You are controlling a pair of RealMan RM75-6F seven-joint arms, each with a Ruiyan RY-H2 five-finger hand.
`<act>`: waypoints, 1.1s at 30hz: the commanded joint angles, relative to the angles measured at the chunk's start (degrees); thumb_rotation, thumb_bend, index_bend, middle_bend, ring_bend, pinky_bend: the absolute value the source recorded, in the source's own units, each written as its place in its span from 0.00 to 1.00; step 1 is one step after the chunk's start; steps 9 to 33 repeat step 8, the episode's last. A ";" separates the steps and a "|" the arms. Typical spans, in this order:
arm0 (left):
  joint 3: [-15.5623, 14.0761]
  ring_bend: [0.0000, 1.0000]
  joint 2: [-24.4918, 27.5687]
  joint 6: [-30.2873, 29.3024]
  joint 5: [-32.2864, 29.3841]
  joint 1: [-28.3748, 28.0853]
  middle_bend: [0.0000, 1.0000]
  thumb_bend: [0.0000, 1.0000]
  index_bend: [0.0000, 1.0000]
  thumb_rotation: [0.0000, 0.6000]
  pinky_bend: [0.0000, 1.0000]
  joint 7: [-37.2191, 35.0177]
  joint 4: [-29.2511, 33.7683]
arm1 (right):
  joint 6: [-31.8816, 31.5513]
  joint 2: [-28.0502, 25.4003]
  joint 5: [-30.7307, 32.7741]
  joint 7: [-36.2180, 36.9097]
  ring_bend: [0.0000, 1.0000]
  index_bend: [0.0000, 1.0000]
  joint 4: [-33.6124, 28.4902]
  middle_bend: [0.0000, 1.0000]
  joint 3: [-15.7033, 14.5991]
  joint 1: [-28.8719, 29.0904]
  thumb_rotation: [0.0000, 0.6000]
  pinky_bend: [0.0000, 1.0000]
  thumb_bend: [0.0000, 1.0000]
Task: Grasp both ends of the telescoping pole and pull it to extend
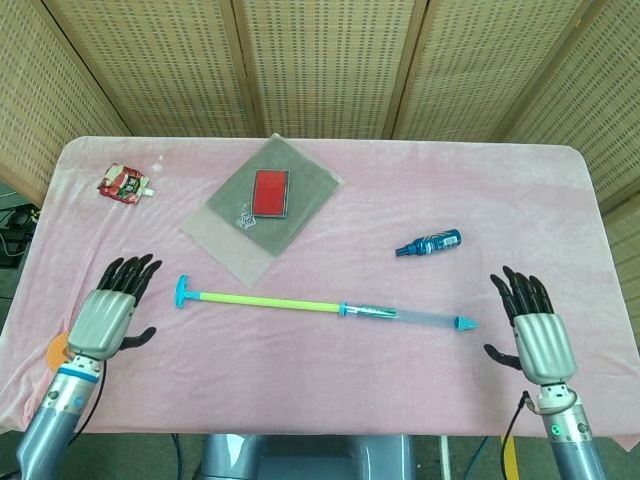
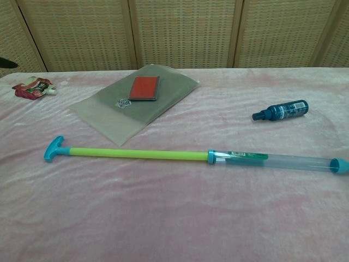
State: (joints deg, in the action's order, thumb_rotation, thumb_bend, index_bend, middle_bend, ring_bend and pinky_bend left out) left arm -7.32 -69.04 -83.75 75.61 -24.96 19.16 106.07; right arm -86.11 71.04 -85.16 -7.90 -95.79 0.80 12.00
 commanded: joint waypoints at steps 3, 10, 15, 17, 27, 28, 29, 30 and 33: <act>-3.13 0.00 -3.22 -6.45 7.13 5.93 0.00 0.21 0.00 1.00 0.00 -0.77 -5.83 | -4.17 0.51 -3.71 3.38 0.00 0.00 4.27 0.00 -2.00 -3.19 1.00 0.00 0.21; -2.74 0.00 -3.65 -10.90 11.44 9.02 0.00 0.21 0.00 1.00 0.00 -1.42 -7.65 | -4.73 -0.04 -4.99 4.32 0.00 0.00 5.73 0.00 -2.70 -4.36 1.00 0.00 0.20; -2.74 0.00 -3.65 -10.90 11.44 9.02 0.00 0.21 0.00 1.00 0.00 -1.42 -7.65 | -4.73 -0.04 -4.99 4.32 0.00 0.00 5.73 0.00 -2.70 -4.36 1.00 0.00 0.20; -2.74 0.00 -3.65 -10.90 11.44 9.02 0.00 0.21 0.00 1.00 0.00 -1.42 -7.65 | -4.73 -0.04 -4.99 4.32 0.00 0.00 5.73 0.00 -2.70 -4.36 1.00 0.00 0.20; -2.74 0.00 -3.65 -10.90 11.44 9.02 0.00 0.21 0.00 1.00 0.00 -1.42 -7.65 | -4.73 -0.04 -4.99 4.32 0.00 0.00 5.73 0.00 -2.70 -4.36 1.00 0.00 0.20; -2.74 0.00 -3.65 -10.90 11.44 9.02 0.00 0.21 0.00 1.00 0.00 -1.42 -7.65 | -4.73 -0.04 -4.99 4.32 0.00 0.00 5.73 0.00 -2.70 -4.36 1.00 0.00 0.20; -2.74 0.00 -3.65 -10.90 11.44 9.02 0.00 0.21 0.00 1.00 0.00 -1.42 -7.65 | -4.73 -0.04 -4.99 4.32 0.00 0.00 5.73 0.00 -2.70 -4.36 1.00 0.00 0.20; -2.74 0.00 -3.65 -10.90 11.44 9.02 0.00 0.21 0.00 1.00 0.00 -1.42 -7.65 | -4.73 -0.04 -4.99 4.32 0.00 0.00 5.73 0.00 -2.70 -4.36 1.00 0.00 0.20; -2.74 0.00 -3.65 -10.90 11.44 9.02 0.00 0.21 0.00 1.00 0.00 -1.42 -7.65 | -4.73 -0.04 -4.99 4.32 0.00 0.00 5.73 0.00 -2.70 -4.36 1.00 0.00 0.20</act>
